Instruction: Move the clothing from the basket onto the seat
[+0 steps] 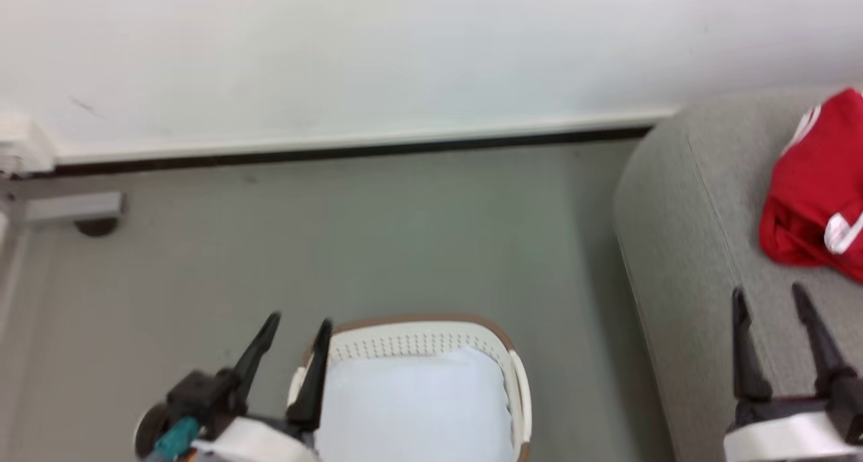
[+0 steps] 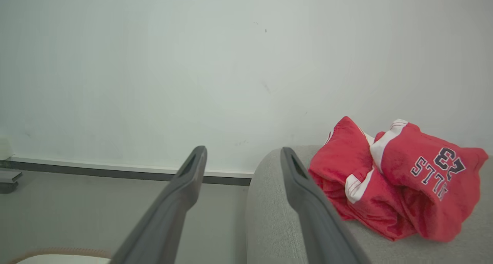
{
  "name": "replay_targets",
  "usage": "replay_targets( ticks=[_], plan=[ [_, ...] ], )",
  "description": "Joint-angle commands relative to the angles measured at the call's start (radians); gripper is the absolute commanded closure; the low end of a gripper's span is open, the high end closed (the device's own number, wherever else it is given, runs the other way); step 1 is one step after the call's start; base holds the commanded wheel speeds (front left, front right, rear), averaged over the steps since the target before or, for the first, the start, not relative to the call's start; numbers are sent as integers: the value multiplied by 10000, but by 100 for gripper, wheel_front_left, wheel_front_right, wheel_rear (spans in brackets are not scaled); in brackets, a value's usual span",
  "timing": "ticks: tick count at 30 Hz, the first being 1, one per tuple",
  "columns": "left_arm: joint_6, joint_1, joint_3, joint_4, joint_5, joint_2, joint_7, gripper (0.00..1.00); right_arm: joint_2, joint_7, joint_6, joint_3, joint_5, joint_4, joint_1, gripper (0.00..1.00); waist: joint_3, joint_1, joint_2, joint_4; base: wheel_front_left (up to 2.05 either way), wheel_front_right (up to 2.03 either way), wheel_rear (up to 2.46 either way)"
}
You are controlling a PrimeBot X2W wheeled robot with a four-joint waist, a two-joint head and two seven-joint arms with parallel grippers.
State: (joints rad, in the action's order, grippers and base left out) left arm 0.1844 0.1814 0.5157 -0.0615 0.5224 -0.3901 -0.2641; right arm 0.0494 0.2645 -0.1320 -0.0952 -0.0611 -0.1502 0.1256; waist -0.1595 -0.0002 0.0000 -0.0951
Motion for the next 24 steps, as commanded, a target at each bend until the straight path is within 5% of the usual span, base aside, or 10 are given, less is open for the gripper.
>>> replay_targets(
  ticks=[1, 13, 24],
  plan=[
    [-29, -260, -123, -71, -87, 54, -1, 0, 24, -7, 26, 52, -65, -65, -231, 0, 524, 2, 0, 395, 0, 0, 0],
    [-985, -2071, -2390, -808, -1119, 1211, -3, 0, 26, -5, 26, 617, -383, -942, -973, 0, 1541, 2, 0, 821, 0, 0, 0],
    [-1992, -2234, -3400, -1305, -1943, 2001, -3, 0, 26, -6, 26, 775, -573, -1465, -804, 0, 1711, 2, 0, 746, 0, 0, 0]
  ],
)
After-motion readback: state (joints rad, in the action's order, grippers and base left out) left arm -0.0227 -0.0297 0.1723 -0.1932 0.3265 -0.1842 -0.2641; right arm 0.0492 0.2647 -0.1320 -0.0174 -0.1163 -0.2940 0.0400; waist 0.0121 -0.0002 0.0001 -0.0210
